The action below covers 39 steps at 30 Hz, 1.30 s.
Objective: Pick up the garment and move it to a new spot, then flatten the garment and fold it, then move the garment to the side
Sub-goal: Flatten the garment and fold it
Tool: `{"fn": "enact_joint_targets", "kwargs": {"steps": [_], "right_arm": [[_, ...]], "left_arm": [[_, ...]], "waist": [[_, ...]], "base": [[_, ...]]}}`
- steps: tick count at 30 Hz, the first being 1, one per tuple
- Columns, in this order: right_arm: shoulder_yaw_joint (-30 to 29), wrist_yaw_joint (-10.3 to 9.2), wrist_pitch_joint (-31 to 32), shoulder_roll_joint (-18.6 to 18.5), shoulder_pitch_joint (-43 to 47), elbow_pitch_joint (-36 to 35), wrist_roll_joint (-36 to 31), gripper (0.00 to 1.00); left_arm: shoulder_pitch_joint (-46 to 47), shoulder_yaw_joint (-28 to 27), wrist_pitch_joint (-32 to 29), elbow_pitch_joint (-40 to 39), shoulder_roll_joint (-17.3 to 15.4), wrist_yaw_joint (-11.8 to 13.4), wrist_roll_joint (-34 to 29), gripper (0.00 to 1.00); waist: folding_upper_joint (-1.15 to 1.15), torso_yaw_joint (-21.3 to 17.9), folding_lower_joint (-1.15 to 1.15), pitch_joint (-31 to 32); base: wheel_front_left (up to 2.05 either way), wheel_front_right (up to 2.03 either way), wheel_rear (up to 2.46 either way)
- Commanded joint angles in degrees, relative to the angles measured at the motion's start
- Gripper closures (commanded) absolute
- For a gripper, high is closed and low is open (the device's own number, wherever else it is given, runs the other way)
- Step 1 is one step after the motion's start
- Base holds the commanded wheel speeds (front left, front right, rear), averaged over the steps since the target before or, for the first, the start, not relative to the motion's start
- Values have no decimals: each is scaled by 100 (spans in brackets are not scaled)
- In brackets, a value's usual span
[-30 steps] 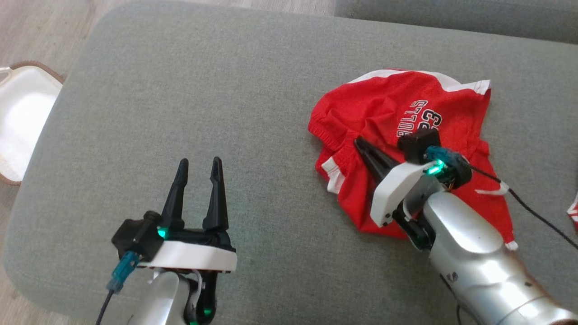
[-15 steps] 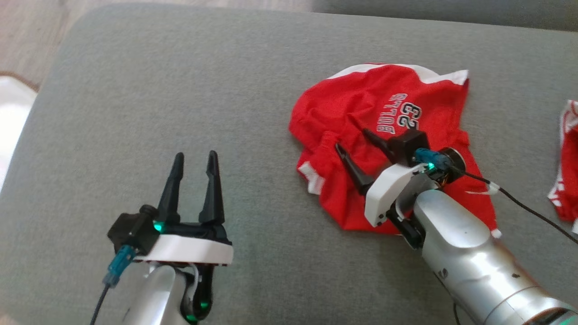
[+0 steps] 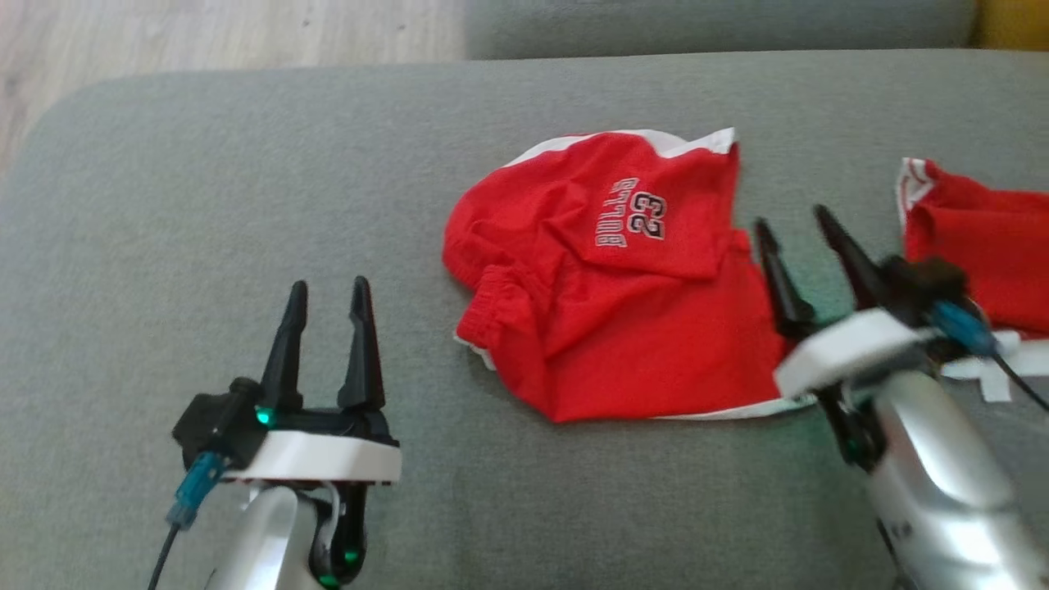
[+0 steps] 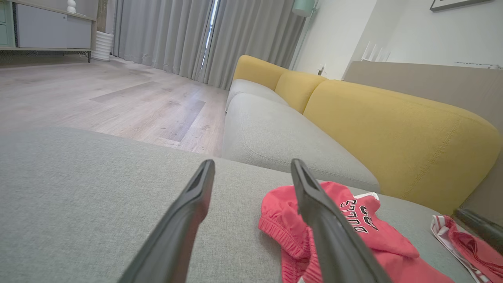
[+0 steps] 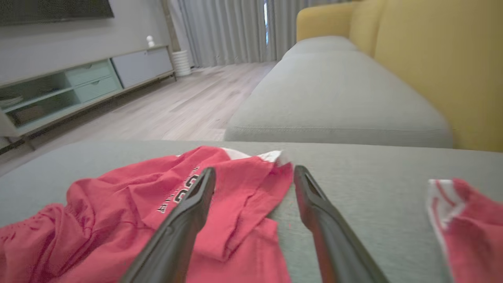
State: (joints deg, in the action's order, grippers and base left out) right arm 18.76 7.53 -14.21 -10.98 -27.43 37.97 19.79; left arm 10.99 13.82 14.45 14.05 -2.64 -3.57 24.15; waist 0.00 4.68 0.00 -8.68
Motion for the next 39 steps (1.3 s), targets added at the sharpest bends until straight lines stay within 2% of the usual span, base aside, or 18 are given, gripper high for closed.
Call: {"fn": "enact_joint_targets", "kwargs": {"steps": [1, 4, 8, 14, 19, 24, 33, 39], "right_arm": [[-172, -4, -75, 52, 183, -457, -189, 0], [-778, -4, -77, 207, 846, -1136, -545, 0], [-1270, -4, -77, 465, 1709, -1760, -942, 0], [-1412, -4, -78, 703, 2318, -2045, -1163, 0], [-1389, -4, -52, 764, 2353, -2031, -1237, 0], [-1384, -4, 318, 760, 2296, -1692, -1467, 0], [-1788, -4, 806, 792, 2146, -1194, -1832, 0], [-1730, -4, 783, 803, 2095, -1126, -1910, 0]], "left_arm": [[20, -243, 55, -184, -23, -24, -40, 0], [-19, -249, 55, -176, -23, -50, -60, 0], [-65, -271, 55, -152, -23, -79, -76, 0], [-99, -285, 55, -97, -23, -119, -117, 0], [-67, -286, 55, -83, -23, -136, -124, 0], [-9, -244, 55, -82, -23, -150, -106, 0], [10, -201, 55, -81, -23, -138, -79, 0], [22, -203, 55, -81, -23, -134, -83, 0]], "waist": [[0, -111, 0, 74], [0, -175, 0, 112], [0, -226, 0, 156], [0, -306, 0, 138], [0, -324, 0, 108], [0, -267, 0, 66], [0, -130, 0, -5], [0, -113, 0, -23]], "base": [[0, 0, 0], [0, 0, 0], [0, 0, 0], [0, 0, 0], [0, 0, 0], [0, 0, 0], [0, 0, 0], [0, 0, 0]]}}
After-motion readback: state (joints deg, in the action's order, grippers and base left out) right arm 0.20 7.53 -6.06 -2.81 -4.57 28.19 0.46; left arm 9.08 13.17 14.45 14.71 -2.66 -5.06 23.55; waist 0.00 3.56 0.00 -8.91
